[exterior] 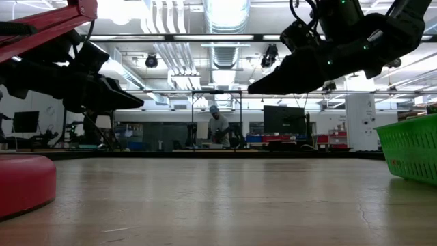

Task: Pick & Place Office items
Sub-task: Put the white digital clock into the red basket

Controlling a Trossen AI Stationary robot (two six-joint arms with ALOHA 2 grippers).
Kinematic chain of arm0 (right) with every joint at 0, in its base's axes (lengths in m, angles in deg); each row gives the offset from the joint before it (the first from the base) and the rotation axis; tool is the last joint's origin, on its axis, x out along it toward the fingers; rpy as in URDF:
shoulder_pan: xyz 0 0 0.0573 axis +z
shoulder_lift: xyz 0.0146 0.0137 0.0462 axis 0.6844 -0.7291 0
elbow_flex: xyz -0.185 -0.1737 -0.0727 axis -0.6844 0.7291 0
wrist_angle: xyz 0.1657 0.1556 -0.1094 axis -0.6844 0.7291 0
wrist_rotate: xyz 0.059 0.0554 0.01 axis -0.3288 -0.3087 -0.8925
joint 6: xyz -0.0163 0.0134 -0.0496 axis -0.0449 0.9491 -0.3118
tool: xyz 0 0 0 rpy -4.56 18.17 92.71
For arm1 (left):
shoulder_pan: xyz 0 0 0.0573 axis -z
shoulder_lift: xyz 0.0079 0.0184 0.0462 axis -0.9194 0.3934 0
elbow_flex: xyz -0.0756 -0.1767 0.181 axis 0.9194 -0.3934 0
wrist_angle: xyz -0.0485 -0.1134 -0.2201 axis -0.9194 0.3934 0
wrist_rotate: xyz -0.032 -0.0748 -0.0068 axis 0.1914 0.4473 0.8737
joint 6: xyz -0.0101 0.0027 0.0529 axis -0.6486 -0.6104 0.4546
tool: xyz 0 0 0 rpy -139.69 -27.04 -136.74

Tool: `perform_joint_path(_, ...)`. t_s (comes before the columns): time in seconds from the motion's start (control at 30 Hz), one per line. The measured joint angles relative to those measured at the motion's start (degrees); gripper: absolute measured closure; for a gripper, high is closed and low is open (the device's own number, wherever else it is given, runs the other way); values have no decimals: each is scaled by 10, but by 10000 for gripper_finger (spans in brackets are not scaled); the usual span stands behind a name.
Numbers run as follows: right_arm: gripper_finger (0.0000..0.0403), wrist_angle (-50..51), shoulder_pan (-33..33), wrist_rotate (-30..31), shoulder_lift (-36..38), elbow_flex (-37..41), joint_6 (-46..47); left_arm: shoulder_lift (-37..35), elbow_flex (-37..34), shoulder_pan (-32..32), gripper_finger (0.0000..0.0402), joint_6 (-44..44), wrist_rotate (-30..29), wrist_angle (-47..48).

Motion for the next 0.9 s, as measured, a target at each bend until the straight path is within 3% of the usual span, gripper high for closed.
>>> perform_joint_path(0.4, 108, 0, 0, -1, 0, 0, 0, 0, 0, 0, 184, 0, 1, 0)
perform_joint_path(0.6, 101, 0, 0, -1, 0, 0, 0, 0, 7, 0, 184, -89, 28, 17)
perform_joint_path(0.7, 101, 0, 0, -1, 0, 0, 0, 0, 44, 0, 184, -125, 38, 98)
perform_joint_path(0.9, 110, 0, 0, -1, 0, 0, 0, 0, 188, 2, 184, -153, 39, 415)
